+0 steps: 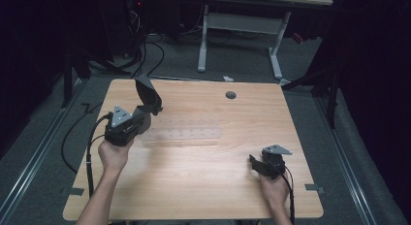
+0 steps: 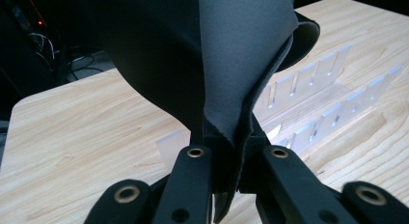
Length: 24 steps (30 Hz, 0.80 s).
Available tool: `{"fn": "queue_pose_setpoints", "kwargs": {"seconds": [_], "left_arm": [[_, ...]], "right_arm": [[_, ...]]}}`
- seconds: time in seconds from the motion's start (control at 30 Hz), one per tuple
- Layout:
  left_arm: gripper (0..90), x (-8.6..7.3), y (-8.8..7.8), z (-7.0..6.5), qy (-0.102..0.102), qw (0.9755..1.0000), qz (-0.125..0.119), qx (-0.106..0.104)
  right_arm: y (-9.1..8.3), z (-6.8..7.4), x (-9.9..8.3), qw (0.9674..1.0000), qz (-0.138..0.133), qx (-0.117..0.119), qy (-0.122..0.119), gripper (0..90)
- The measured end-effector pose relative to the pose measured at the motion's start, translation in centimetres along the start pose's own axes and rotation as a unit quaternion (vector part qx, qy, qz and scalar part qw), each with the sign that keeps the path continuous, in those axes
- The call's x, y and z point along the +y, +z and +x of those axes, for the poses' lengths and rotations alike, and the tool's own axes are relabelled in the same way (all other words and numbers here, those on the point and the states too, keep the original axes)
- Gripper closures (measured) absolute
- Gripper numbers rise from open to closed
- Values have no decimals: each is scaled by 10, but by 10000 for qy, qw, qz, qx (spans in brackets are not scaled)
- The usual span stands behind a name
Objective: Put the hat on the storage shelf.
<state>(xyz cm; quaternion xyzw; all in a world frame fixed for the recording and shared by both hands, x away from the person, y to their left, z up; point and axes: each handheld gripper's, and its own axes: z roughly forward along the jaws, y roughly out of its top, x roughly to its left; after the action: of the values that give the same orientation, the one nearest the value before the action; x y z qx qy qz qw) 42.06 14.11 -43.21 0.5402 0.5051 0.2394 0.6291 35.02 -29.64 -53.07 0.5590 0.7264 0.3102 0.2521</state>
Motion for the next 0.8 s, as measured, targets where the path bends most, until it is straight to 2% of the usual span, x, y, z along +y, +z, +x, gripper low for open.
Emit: {"fn": "queue_pose_setpoints", "kwargs": {"seconds": [0.13,0.33,0.5,0.6,0.73,0.8], "left_arm": [[864,1,0,0,-186,9998,-7,23],[864,0,3,0,-225,9997,37,50],[864,-5,5,0,-121,9999,23,78],[863,-11,5,6,-95,9999,38,96],[862,-20,4,15,-255,9996,59,100],[861,-24,2,17,-268,9996,23,53]], "right_arm": [[0,0,0,10000,3,3,5,433],[0,0,0,10000,2,6,-4,431],[0,0,0,10000,6,8,5,429],[0,0,0,10000,6,8,6,428],[0,0,0,10000,5,8,-2,427],[0,0,0,10000,8,5,-13,426]]}}
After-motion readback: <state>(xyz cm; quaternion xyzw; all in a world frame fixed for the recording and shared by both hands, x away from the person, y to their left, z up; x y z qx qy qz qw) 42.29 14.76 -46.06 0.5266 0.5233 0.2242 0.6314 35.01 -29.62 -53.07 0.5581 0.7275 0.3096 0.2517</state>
